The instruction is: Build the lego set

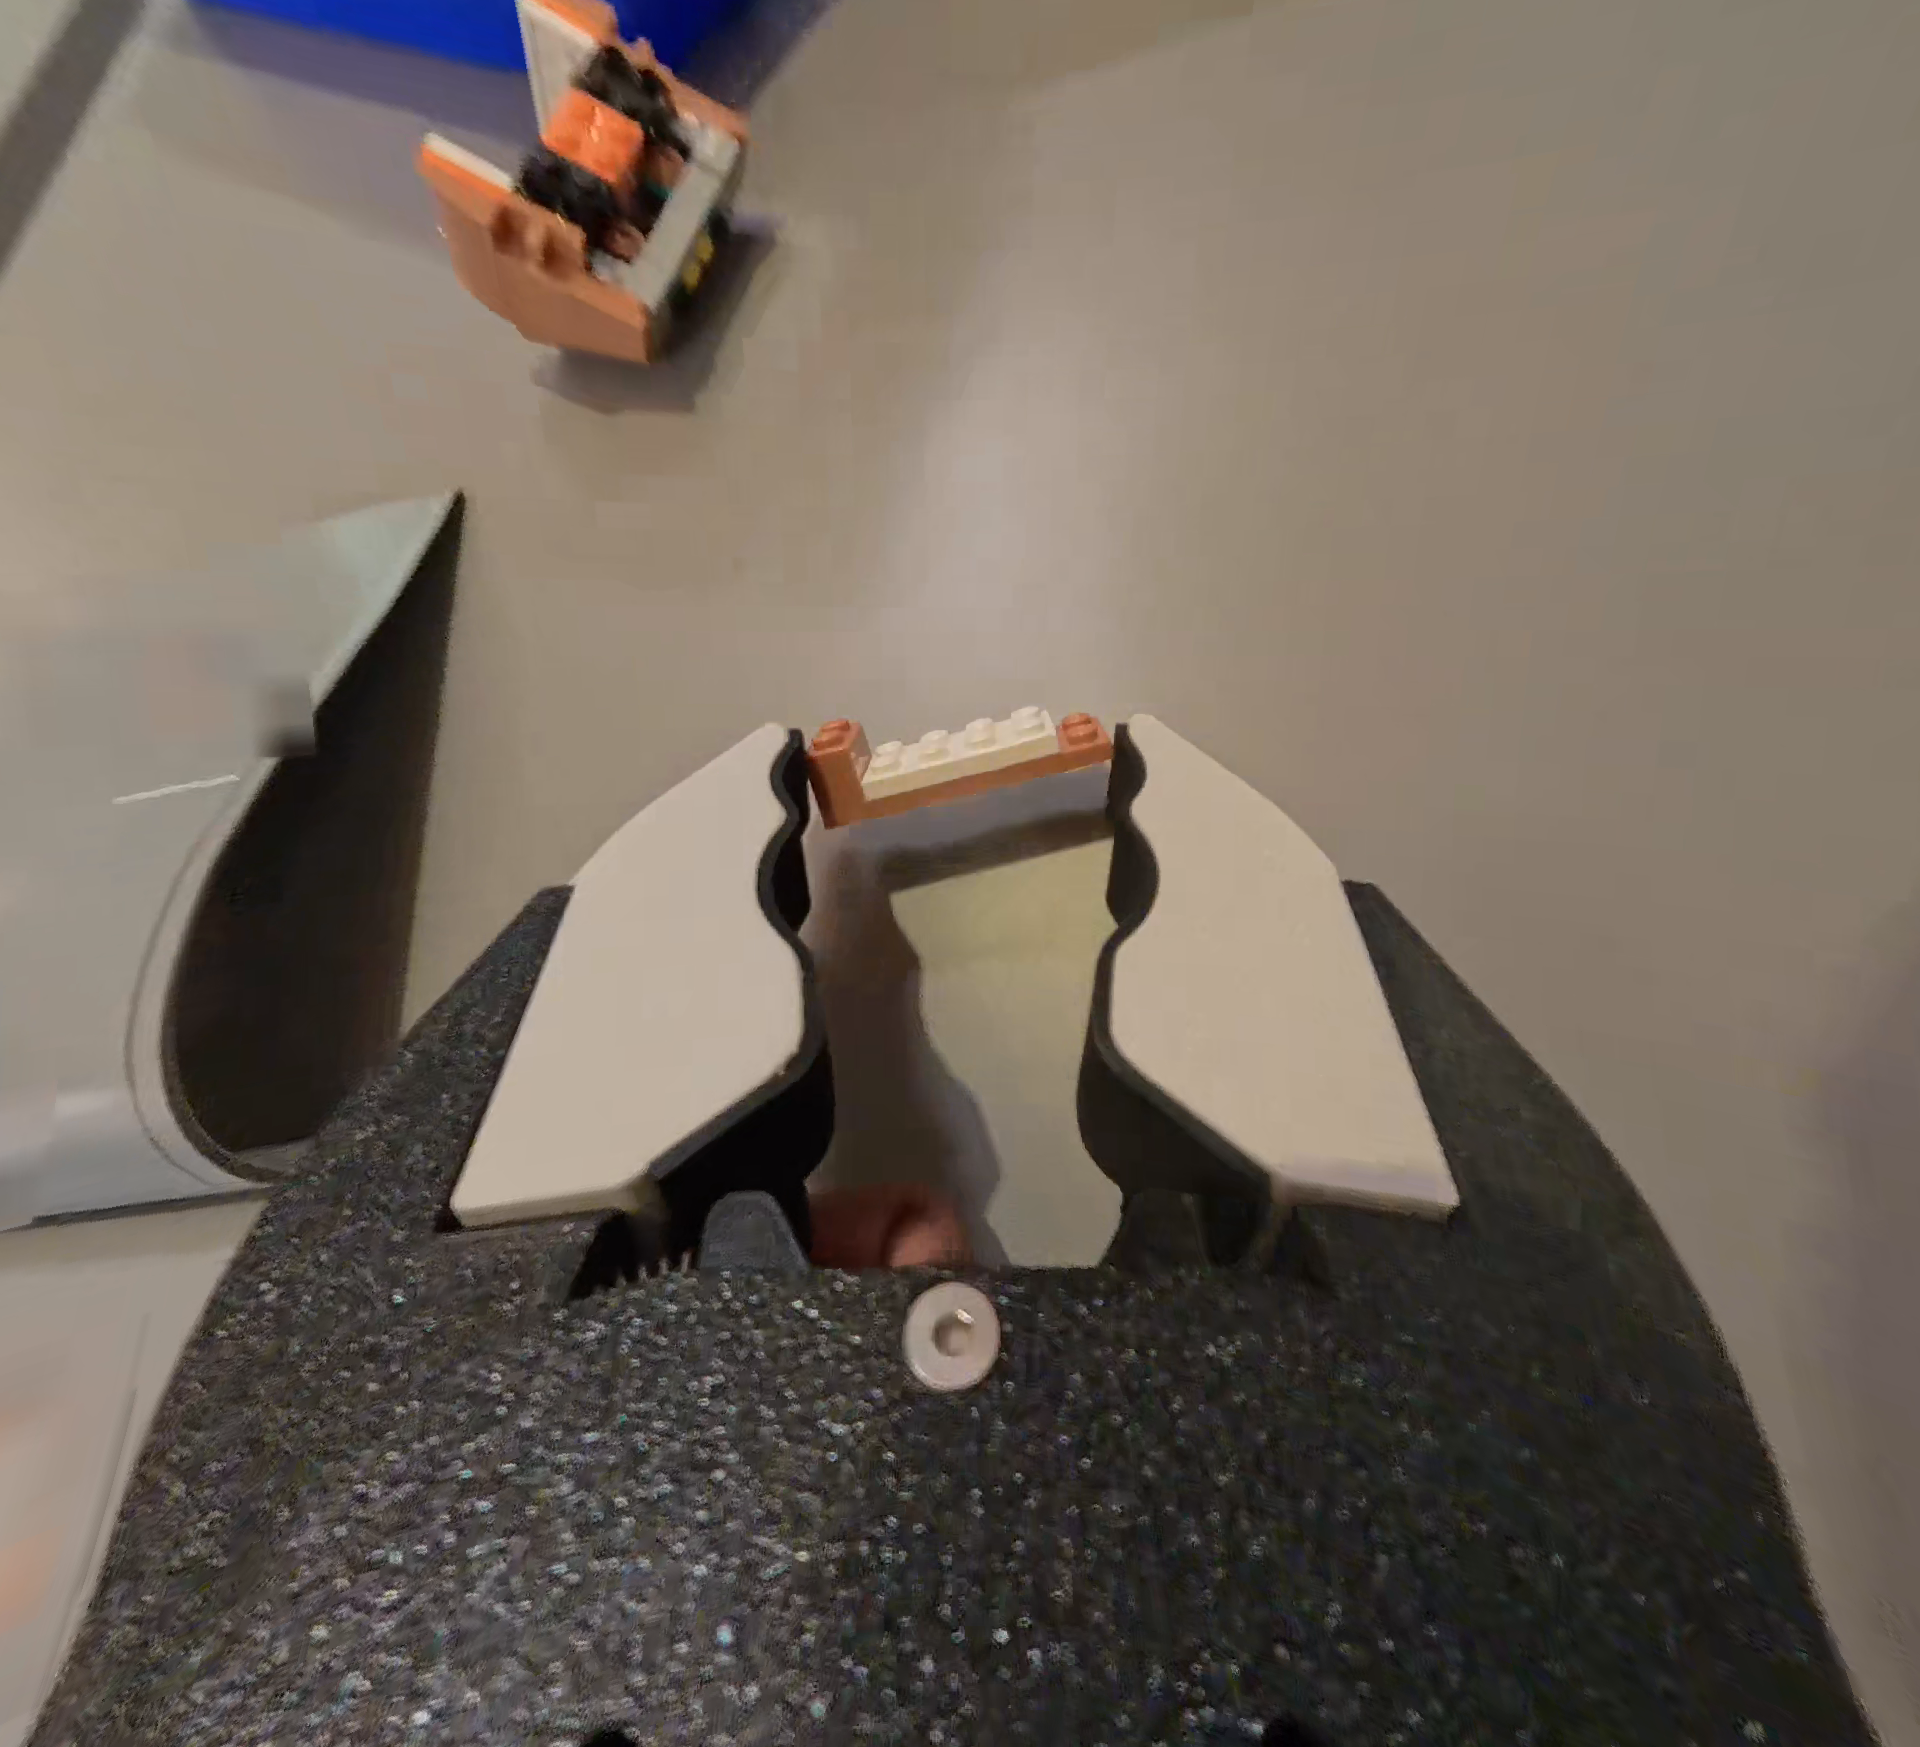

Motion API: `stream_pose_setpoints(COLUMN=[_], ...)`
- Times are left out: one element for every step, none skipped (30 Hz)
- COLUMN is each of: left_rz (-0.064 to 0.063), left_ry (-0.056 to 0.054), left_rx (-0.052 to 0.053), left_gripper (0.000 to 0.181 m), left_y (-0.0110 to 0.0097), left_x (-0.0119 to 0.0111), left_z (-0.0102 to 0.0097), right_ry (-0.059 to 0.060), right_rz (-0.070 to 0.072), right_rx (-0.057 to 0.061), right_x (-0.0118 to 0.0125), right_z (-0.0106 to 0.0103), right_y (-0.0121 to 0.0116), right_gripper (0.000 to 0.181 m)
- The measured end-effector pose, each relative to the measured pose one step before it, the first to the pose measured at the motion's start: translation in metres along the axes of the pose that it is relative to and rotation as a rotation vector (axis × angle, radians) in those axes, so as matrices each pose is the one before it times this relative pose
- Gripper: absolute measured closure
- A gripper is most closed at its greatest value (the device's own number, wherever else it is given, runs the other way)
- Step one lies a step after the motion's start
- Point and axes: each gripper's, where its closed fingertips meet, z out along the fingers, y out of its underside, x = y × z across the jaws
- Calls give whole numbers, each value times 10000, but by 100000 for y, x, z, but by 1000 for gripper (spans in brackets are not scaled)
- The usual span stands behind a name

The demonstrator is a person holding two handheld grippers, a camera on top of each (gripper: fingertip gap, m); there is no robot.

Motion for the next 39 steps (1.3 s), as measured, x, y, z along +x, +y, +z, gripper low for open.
stream_pose_setpoints(left_rz=[-118, -128, -122, -107, -128, -154, -166, -130, -67, -14, -50, -98, -50, 128, 80, 104, 67, 49, 97, 59, -90, -310, -514, -601, -597, -564, -503, -480, -454, -442, -431, -408, -345, -280, -207, -134, -77, -59, -36], left_ry=[71, 70, 85, 120, 155, 197, 227, 116, 51, 13, 36, 94, 105, 65, 125, 84, 43, -4, -117, -162, -88, 34, 44, 105, 188, 257, 286, 212, 245, 252, 226, 222, 265, 271, 197, 119, 125, 117, 97], left_rx=[-129, -126, -141, -154, -177, -206, -179, 27, 20, -36, -57, -63, -16, 12, -26, -41, -57, -65, 92, 400, 687, 884, 962, 886, 763, 613, 461, 367, 241, 162, 140, 111, 106, 105, 75, 67, 3, -24, 2], left_gripper=[125, 125, 125, 125, 125, 125, 125, 125, 125, 125, 125, 125, 124, 123, 121, 118, 115, 113, 111, 111, 111, 113, 115, 118, 122, 124, 126, 128, 130, 131, 133, 135, 137, 141, 145, 150, 154, 160, 167], left_y=[182, 187, 225, 251, 291, 344, 349, 154, 130, 173, 181, 187, 142, 116, 127, 152, 175, 150, -124, -627, -1129, -1488, -1636, -1519, -1296, -1005, -722, -533, -319, -182, -128, -77, -80, -58, -52, -48, 26, 39, -5], left_x=[92, 60, 72, 114, 168, 221, 269, 132, 42, 11, 23, 104, 127, 133, 202, 148, 75, -43, -216, -290, -232, -133, -170, -97, 68, 227, 319, 235, 285, 269, 209, 171, 245, 267, 185, 95, 122, 137, 131], left_z=[-38, -56, -60, -70, -86, -83, -82, -106, -124, -151, -146, -133, -102, -105, -111, -111, -153, -205, -331, -473, -557, -523, -424, -273, -136, 15, 111, 179, 209, 205, 173, 133, 96, 61, 41, -1, -18, -27, -47], right_ry=[-9, -90, -179, -254, -311, -367, -399, -401, -396, -375, -329, -253, -226, -226, -169, -94, -69, -64, -58, -41, 22, 122, 193, 199, 230, 267, 287, 324, 267, 158, 106, 91, 110, 113, 69, 32, 57, 85, 41], right_rz=[-80, -88, -113, -137, -114, -56, -2, 25, 2, -43, -75, -72, -24, 25, 38, 39, 69, 81, 31, -22, -69, -168, -314, -445, -494, -469, -423, -382, -336, -300, -298, -307, -315, -302, -261, -208, -144, -75, -18], right_rx=[553, 585, 572, 563, 558, 502, 418, 327, 235, 162, 113, 116, 140, 182, 253, 323, 348, 392, 523, 630, 626, 562, 505, 420, 295, 193, 145, 143, 131, 95, 80, 49, 5, -12, -10, -16, -53, -92, -78], right_x=[-1482, -1717, -1910, -2016, -2025, -1954, -1817, -1637, -1440, -1227, -990, -744, -581, -465, -291, -108, -23, -1, -39, -76, -62, 8, 3, -54, -65, -18, 22, 74, 13, -119, -198, -215, -177, -133, -164, -156, -74, 49, 43], right_z=[-989, -776, -480, -160, 199, 560, 888, 1154, 1306, 1376, 1345, 1232, 1064, 876, 694, 528, 381, 253, 137, 64, 62, 79, 94, 139, 189, 211, 228, 213, 195, 189, 171, 167, 144, 140, 103, 95, 75, 48, 27], right_y=[-960, -1110, -1161, -1167, -1144, -978, -754, -481, -224, -21, 115, 114, 40, -53, -172, -275, -335, -458, -656, -812, -799, -737, -676, -582, -447, -333, -282, -285, -242, -206, -173, -139, -73, -53, -43, -17, 58, 165, 176], right_gripper=[165, 165, 165, 165, 165, 165, 165, 165, 165, 165, 165, 165, 165, 165, 165, 165, 165, 165, 165, 165, 165, 165, 165, 165, 165, 165, 165, 165, 165, 165, 165, 165, 165, 165, 165, 165, 165, 165, 165])
